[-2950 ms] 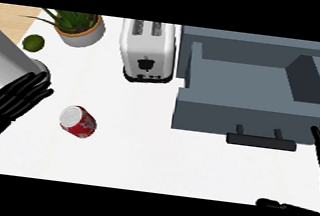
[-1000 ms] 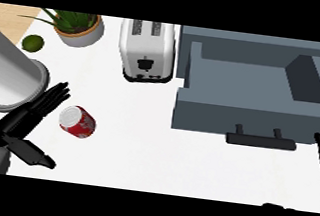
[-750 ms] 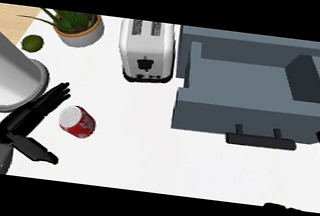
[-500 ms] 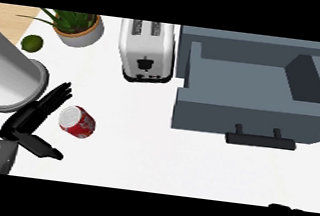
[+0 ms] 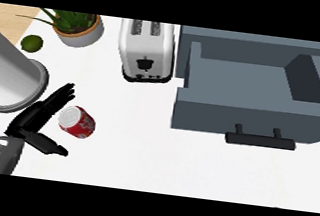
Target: Pick up the can, place it into the drawer and close the drawer
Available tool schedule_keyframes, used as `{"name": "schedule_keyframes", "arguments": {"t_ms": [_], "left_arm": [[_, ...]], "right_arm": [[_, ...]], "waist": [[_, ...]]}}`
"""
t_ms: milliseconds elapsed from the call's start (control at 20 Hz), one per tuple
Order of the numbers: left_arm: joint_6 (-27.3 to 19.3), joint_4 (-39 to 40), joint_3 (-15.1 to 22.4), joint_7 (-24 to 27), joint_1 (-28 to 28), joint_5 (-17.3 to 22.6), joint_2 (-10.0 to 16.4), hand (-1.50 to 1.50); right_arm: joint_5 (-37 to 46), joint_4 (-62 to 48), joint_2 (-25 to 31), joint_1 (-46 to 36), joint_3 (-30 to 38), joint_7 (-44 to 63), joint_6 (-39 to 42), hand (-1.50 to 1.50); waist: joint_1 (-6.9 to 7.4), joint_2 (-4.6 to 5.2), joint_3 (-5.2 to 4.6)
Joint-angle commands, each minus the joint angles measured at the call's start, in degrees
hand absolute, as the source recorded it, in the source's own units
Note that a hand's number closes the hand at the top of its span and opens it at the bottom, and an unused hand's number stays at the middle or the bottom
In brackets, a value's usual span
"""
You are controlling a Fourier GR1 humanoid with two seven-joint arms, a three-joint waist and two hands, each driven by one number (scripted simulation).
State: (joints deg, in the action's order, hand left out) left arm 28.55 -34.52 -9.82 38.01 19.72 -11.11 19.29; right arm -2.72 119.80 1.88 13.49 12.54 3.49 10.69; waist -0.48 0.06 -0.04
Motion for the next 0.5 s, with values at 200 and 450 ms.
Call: {"name": "schedule_keyframes", "arguments": {"t_ms": [200, 450], "left_arm": [[0.32, 9.55, 0.31, 6.05, 5.72, -1.29, -0.24, -1.5], [-2.14, 10.82, 1.01, 4.59, 7.13, -1.3, -3.26, -1.5]], "right_arm": [[-1.83, 1.75, 0.09, 2.41, 1.16, -0.06, 1.97, -1.5], [2.2, -0.8, -1.44, 1.09, -0.95, -1.99, 0.26, -1.5]], "waist": [[-0.32, 0.08, -0.02], [-0.18, 0.11, -0.01]]}}
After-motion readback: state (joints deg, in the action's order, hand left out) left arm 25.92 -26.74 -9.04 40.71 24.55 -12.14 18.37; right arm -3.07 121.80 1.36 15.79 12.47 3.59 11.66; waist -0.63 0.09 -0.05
